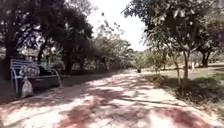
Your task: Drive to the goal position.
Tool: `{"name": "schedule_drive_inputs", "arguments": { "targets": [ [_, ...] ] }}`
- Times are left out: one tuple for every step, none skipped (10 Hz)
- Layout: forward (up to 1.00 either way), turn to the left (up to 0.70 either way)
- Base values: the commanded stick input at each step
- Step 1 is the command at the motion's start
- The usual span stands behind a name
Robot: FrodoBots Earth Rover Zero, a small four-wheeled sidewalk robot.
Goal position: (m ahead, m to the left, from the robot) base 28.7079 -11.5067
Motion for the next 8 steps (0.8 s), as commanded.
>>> {"name": "schedule_drive_inputs", "arguments": {
  "targets": [
    [0.7,0.0],
    [0.7,0.0],
    [0.7,0.0],
    [0.7,0.0],
    [0.7,0.0],
    [0.7,0.0],
    [0.7,0.0],
    [0.7,0.0]
  ]
}}
